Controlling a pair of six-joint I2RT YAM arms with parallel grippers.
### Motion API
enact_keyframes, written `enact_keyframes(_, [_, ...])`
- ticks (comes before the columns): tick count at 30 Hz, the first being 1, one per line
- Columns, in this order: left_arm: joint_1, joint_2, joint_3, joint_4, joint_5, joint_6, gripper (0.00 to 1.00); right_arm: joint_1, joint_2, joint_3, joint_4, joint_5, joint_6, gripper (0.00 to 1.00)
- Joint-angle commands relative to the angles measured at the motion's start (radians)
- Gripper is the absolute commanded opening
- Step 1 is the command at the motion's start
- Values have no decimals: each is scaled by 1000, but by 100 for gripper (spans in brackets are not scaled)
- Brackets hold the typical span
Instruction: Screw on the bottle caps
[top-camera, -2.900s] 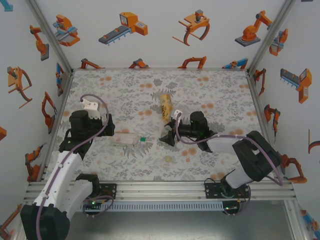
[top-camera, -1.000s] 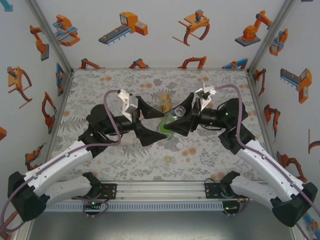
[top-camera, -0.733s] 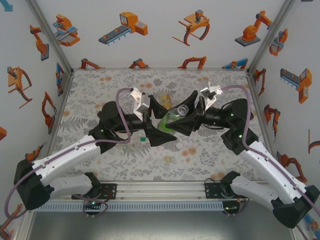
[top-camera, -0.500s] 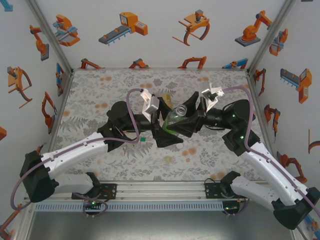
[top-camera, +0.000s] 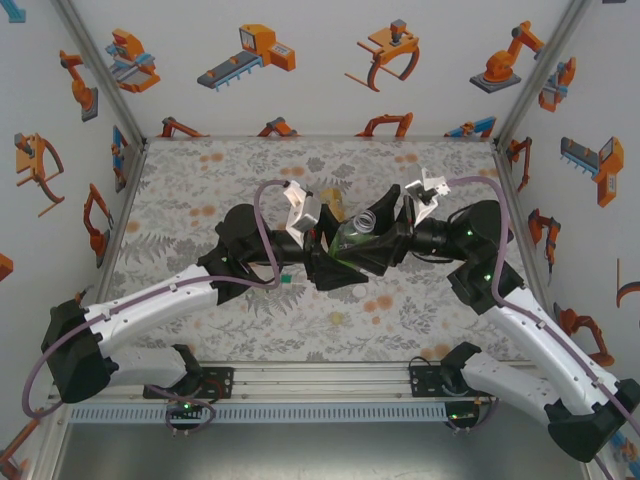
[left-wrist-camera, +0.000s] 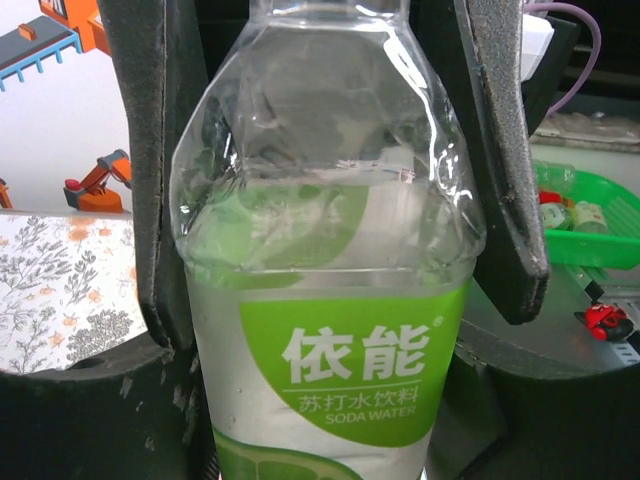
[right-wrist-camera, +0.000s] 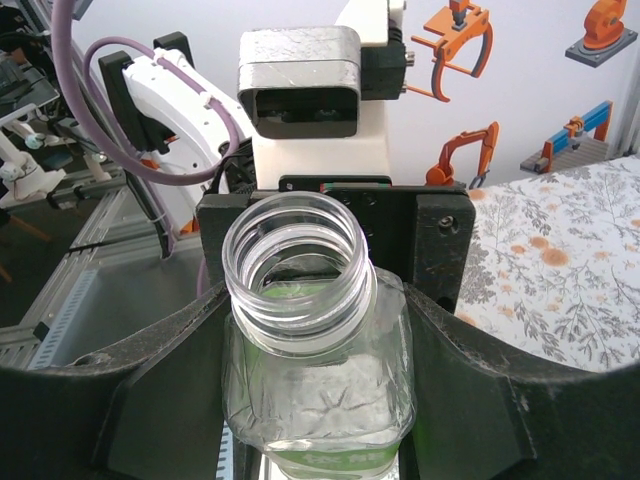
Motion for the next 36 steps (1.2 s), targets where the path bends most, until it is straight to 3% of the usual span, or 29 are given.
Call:
enact_keyframes(1, [-1, -3, 31, 48, -8, -9, 55, 7, -19, 45, 5, -21, -7, 37])
enact_keyframes(4, [-1, -8, 30, 48, -9, -7, 50, 7, -28, 49, -18, -9, -19, 45])
enact_keyframes(9, [-1, -33, 11, 21, -22, 16, 46, 7, -71, 71, -152, 44, -106, 72])
enact_keyframes(12, [-2, -57, -5, 3, -33, 30, 46, 7, -104, 89, -249, 86, -169, 78])
enact_keyframes(17, [-1, -114, -16, -94, -74, 84, 46, 7, -154, 106, -384, 139, -245, 81])
enact_keyframes(23, [2, -227, -74, -213, -215, 170, 45, 7, -182, 98, -485, 186, -280, 80])
enact_keyframes(30, [17, -378, -123, -310, -333, 214, 39, 7, -154, 76, -572, 285, -286, 72])
enact_keyframes(36, [60, -466, -133, -409, -337, 188, 27, 10, -103, 40, -627, 378, -257, 65])
